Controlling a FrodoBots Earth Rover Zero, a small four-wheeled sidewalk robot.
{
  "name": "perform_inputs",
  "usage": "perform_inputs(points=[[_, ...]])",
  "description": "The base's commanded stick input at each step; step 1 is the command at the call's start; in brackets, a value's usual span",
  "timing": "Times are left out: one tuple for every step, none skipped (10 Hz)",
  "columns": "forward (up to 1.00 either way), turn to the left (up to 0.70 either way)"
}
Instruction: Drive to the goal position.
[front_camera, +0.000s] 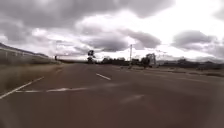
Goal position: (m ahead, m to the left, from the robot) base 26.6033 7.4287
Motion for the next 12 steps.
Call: perform_inputs(points=[[0.1,0.44],[0.47,0.19],[0.7,0.0],[0.7,0.0],[0.7,0.0],[0.7,0.0],[0.7,0.11],[0.7,0.29],[0.7,0.35],[0.7,0.35],[0.7,0.21],[0.7,0.02]])
